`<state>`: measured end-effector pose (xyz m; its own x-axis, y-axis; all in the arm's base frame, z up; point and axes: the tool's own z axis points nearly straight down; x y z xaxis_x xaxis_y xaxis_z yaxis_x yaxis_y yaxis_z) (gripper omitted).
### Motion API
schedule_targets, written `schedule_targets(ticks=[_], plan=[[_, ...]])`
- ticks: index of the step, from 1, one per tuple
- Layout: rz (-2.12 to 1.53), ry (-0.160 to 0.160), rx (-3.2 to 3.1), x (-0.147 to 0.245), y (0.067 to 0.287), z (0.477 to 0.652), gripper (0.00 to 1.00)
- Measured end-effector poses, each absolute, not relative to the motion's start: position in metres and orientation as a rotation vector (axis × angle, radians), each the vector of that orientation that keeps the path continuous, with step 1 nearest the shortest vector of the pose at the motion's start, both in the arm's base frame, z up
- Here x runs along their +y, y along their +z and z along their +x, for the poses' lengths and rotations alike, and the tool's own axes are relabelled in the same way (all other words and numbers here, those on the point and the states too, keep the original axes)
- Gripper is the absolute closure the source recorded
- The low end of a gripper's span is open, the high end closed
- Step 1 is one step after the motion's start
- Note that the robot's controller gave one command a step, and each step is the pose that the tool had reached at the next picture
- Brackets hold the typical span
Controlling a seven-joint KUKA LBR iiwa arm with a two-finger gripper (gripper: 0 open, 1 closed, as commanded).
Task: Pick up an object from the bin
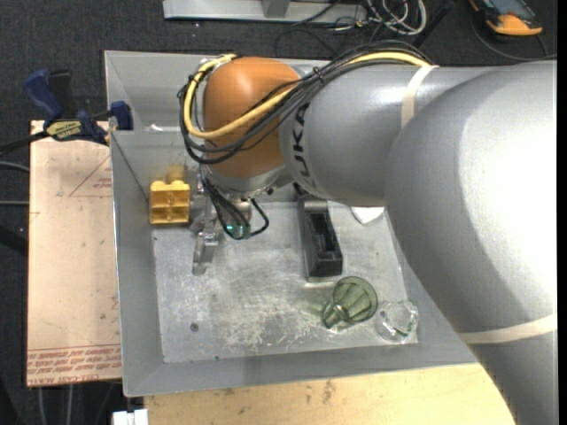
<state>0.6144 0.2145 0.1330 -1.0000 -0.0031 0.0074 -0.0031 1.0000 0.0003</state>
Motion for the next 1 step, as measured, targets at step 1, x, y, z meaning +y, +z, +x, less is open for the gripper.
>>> schedule_targets(ticks=[1], plan=[[0.0, -0.003, -3.142, 0.2137, 0.1378, 0.6166, 0.0]])
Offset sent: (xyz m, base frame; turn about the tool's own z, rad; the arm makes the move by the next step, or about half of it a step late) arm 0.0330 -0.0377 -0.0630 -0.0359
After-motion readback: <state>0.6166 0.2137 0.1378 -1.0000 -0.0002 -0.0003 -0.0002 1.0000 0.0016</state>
